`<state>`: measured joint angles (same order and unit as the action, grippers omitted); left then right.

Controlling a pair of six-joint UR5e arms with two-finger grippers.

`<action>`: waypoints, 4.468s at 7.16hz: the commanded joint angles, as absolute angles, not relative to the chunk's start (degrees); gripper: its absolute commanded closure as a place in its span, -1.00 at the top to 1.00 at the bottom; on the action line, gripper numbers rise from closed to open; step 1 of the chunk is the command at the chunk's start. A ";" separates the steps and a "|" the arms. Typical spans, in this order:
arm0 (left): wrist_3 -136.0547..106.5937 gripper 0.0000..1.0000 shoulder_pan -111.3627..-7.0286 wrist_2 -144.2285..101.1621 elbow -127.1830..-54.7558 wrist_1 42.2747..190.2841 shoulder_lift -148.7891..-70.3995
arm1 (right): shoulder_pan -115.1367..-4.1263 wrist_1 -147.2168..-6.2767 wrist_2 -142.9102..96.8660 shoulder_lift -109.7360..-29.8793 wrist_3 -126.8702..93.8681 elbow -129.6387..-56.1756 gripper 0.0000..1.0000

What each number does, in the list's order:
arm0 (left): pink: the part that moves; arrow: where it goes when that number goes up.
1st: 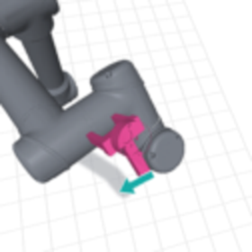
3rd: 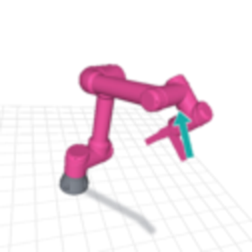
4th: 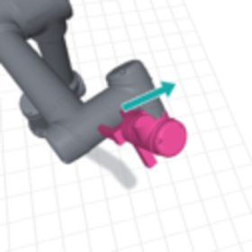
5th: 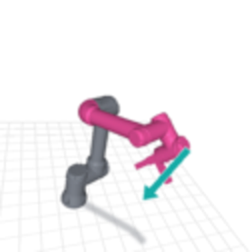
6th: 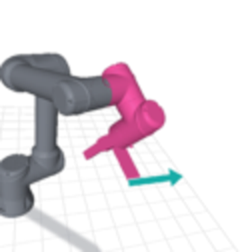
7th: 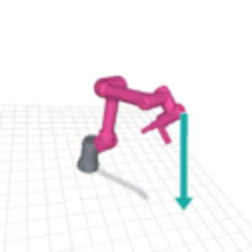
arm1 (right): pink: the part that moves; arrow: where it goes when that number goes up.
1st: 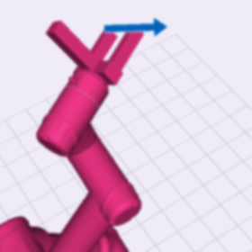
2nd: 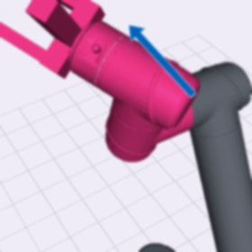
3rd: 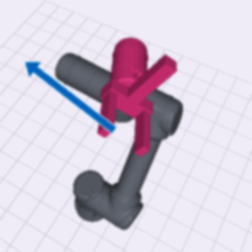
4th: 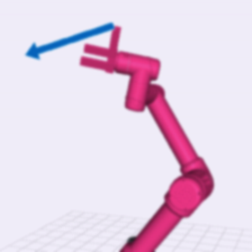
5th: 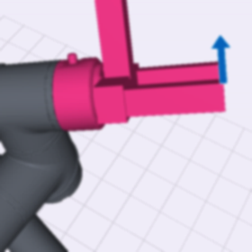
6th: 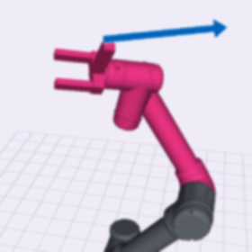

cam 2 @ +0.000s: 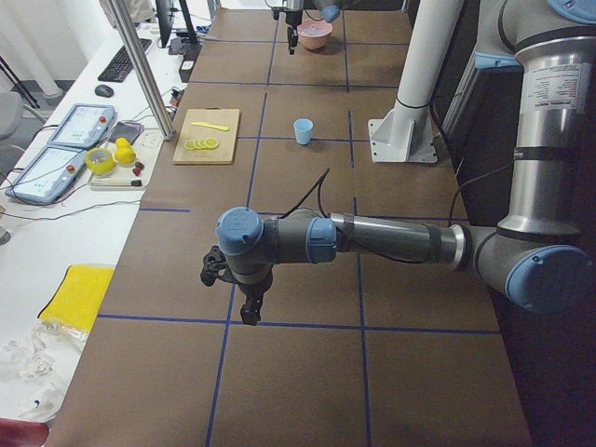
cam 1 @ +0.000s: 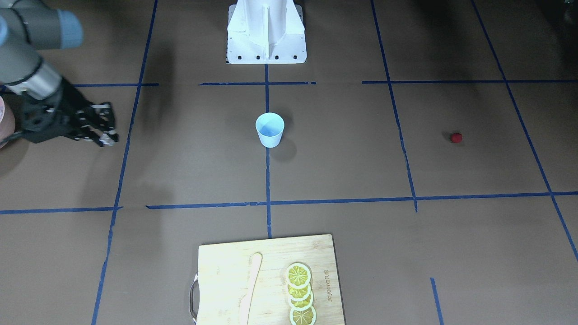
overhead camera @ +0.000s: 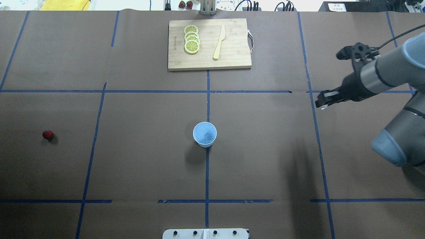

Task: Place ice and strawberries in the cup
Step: 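Carry the second ice cube with the right gripper over the cup, then open the right gripper to drop the ice cube into the cup, then move the right gripper back over the pink bowl of ice, then lower the right gripper into the bowl and grasp a third ice cube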

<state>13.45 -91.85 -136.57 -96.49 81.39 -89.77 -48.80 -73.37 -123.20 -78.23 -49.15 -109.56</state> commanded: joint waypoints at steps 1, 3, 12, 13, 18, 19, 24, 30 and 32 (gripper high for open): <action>13.53 1.00 -91.85 -136.50 -96.42 81.39 -89.82 | -39.24 -86.50 -114.91 -65.01 -59.11 -109.60 -0.97; 13.45 1.00 -91.85 -136.58 -96.42 81.47 -89.82 | -32.72 -98.48 -107.69 -53.75 -68.95 -109.07 -1.00; 13.45 1.00 -91.85 -136.76 -96.59 81.39 -89.82 | -22.06 -103.01 -93.08 -39.99 -84.03 -95.54 -0.85; 13.53 1.00 -91.85 -136.76 -96.59 81.39 -89.74 | -21.97 -103.09 -92.21 -40.08 -83.94 -95.45 0.32; 13.45 1.00 -91.85 -136.76 -96.50 81.39 -89.74 | -25.73 -103.10 -96.38 -40.34 -80.10 -96.32 0.96; 13.45 1.00 -91.85 -136.67 -96.50 81.39 -89.74 | -29.67 -103.10 -101.72 -42.26 -75.54 -98.42 0.96; 13.89 1.00 -91.85 -136.58 -95.98 81.48 -89.74 | -50.50 -102.92 -121.44 -65.61 -34.21 -112.22 0.96; 13.89 1.00 -91.85 -136.84 -96.59 81.56 -89.74 | -74.97 -94.28 -133.51 -98.55 6.51 -113.56 0.96; 13.89 1.00 -91.85 -136.85 -96.59 81.56 -89.74 | -74.97 -78.12 -132.02 -106.84 -2.05 -109.87 0.95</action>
